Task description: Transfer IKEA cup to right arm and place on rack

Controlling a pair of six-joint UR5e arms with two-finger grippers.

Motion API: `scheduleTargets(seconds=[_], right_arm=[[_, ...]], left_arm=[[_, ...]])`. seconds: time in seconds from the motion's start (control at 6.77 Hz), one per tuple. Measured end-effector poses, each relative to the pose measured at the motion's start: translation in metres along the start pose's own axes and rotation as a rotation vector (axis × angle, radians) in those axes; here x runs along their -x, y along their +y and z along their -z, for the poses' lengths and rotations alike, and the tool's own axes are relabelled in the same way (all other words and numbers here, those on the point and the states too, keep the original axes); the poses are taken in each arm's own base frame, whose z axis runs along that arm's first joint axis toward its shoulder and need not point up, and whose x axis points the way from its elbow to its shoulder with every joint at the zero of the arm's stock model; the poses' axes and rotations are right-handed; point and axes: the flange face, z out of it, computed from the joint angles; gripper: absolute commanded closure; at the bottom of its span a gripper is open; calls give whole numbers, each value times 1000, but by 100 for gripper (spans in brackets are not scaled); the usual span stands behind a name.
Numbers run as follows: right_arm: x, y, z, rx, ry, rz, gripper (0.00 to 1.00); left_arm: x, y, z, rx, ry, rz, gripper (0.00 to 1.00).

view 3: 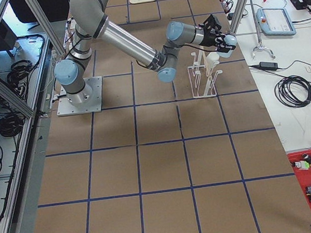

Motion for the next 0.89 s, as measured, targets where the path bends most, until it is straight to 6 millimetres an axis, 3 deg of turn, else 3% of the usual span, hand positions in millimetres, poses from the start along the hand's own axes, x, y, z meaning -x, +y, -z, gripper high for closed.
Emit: scheduleTargets(seconds=[0.3, 0.89], right_arm=[[-24, 17, -15, 10, -12, -6, 90], [-28, 53, -18, 59, -13, -11, 91]], left_arm=[[0, 19, 2, 75, -23, 13, 1], [0, 32, -5, 98, -34, 94, 0]])
